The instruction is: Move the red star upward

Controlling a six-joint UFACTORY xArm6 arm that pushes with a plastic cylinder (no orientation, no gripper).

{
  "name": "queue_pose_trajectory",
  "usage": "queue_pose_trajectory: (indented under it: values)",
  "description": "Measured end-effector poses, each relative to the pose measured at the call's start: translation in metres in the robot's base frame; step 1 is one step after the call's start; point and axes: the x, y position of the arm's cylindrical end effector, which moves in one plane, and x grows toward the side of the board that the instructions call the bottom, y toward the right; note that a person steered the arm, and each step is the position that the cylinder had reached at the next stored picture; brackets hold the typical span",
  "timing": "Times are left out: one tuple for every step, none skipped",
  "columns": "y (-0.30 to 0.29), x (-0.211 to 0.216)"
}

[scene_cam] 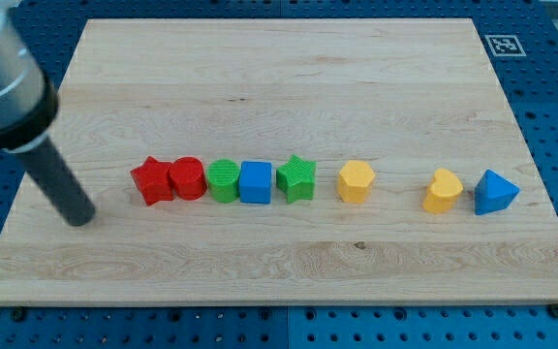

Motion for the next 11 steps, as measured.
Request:
queue_pose_trajectory:
  values:
    - [0.059,-0.003]
    - [0.07,-0.003]
    - [0.062,-0.006]
    - [0.04,-0.01]
    - [0.041,-0.021]
    - [0.051,-0.035]
    - [0.06,-0.051]
    - [0.081,-0.073]
    - [0.11,-0.1]
    - [0.13,-0.128]
    - [0.128,-0.135]
